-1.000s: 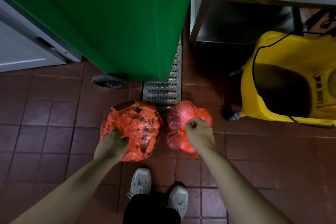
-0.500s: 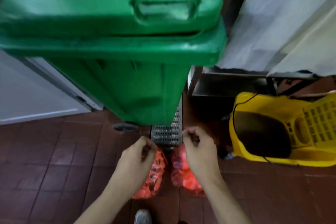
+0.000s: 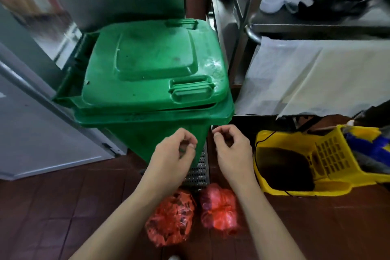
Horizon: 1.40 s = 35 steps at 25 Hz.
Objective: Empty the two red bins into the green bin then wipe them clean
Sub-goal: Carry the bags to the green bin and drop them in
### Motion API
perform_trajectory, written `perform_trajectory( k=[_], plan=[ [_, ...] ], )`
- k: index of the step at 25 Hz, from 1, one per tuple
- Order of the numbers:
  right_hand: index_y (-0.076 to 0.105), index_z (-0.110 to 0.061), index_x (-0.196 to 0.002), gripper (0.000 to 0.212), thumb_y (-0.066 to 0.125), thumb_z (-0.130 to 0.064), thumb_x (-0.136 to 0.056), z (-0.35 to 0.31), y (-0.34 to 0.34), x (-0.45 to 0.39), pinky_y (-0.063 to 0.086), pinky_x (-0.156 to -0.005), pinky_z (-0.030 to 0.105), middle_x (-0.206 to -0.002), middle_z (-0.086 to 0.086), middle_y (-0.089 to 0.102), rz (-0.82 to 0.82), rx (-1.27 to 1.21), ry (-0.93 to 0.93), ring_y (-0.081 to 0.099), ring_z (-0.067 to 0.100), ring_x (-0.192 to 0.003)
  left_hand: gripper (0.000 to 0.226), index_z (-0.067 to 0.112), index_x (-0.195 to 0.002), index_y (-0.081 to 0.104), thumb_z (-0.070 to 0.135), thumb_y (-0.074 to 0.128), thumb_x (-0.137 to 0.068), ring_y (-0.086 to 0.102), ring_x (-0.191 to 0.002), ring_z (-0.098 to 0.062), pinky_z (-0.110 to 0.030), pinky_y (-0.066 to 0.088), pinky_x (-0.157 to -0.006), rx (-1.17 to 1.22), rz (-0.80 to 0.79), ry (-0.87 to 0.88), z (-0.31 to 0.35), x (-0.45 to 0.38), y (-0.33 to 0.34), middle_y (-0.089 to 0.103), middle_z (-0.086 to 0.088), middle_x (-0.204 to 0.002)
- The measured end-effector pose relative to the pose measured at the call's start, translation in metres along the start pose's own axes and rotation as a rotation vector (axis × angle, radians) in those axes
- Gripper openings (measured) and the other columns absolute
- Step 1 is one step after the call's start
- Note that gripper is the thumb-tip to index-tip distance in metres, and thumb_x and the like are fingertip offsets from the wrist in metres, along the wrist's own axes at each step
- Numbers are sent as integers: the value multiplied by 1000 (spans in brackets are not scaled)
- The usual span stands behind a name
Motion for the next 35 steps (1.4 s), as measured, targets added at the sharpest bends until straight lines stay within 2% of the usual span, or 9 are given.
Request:
perform_trajectory(
  k=[3, 6, 9, 13, 17, 20, 25, 29, 35],
  plan=[
    [68, -21, -88, 7, 65, -17, -91, -21, -6, -8, 47, -75, 22, -84, -7, 69, 15, 13, 3, 63, 7, -81, 12, 29, -95, 61, 18, 58, -98, 61, -88, -10, -32, 50, -79, -64, 13, 65, 19, -19, -19, 67, 13, -92],
    [68, -21, -87, 7, 65, -16, -91, -37, -13, -22, 40, -70, 11, -82, -9, 68, 19, 24, 20, 60, -2, -80, 23, 29, -108, 67, 32, 47, -97, 58, -106, -18, -38, 46, -90, -408, 46, 243, 42, -45, -27, 69, 11, -114],
    [67, -22, -86, 8, 65, -16, -91, -43, -18, -44, 38, -67, 7, -81, -10, 67, 28, 30, 39, 59, -5, -80, 45, 27, -130, 63, 42, 37, -95, 47, -135, -30, -46, 40, -106, -777, -8, 326, 49, -74, -13, 50, -1, -151],
    [66, -24, -86, 10, 64, -18, -94, -45, -13, -78, 38, -65, 10, -83, -11, 67, -17, 18, 68, 59, -1, -78, 56, 22, -152, 41, 29, 53, -98, 31, -148, -33, -46, 27, -118, -923, -74, 304, 39, -112, 4, 28, -10, -165],
    [66, -25, -87, 12, 63, -16, -95, -42, -3, -109, 41, -68, 15, -86, -9, 67, -54, -21, 75, 61, 3, -83, 58, 20, -147, 49, 19, 62, -90, 47, -137, -38, -50, 40, -111, -980, -44, 258, 26, -148, 9, 49, -15, -151],
    [65, -25, -88, 13, 62, -15, -95, -38, 3, -126, 42, -68, 19, -87, -9, 67, -81, -23, 76, 61, 7, -83, 59, 19, -136, 60, 9, 73, -79, 64, -111, -35, -45, 51, -92, -1010, -33, 282, 20, -169, 15, 68, -12, -123],
    [62, -29, -90, 13, 61, -18, -96, -33, 2, -143, 42, -66, 21, -89, -7, 65, -86, 3, 106, 59, 9, -79, 69, 22, -122, 62, -1, 86, -60, 64, -78, -26, -38, 48, -73, -1031, 2, 272, 21, -183, 12, 66, -3, -94],
    [60, -29, -110, 16, 60, -21, -97, -42, -2, -154, 42, -69, 16, -108, -4, 58, -38, 64, 113, 57, 4, -88, 61, 19, -118, 60, -8, 75, -66, 59, -78, -29, -40, 45, -72, -1014, 99, 351, 42, -182, -7, 62, -7, -96],
    [57, -29, -130, 35, 64, -32, -95, -96, -8, -154, 46, -98, 31, -123, -7, 53, 43, -7, 51, 52, 9, -110, 64, 21, -125, 53, -5, 78, -72, 63, -80, -26, -39, 50, -73, -938, 179, 394, 76, -175, -64, 66, -5, -101]
  ],
)
Point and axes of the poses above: each hand's wrist, its own x-axis away from the middle knuckle, its own y-axis out of the palm, z = x × y, the point moved 9 cm from there along -x, towards the middle knuckle
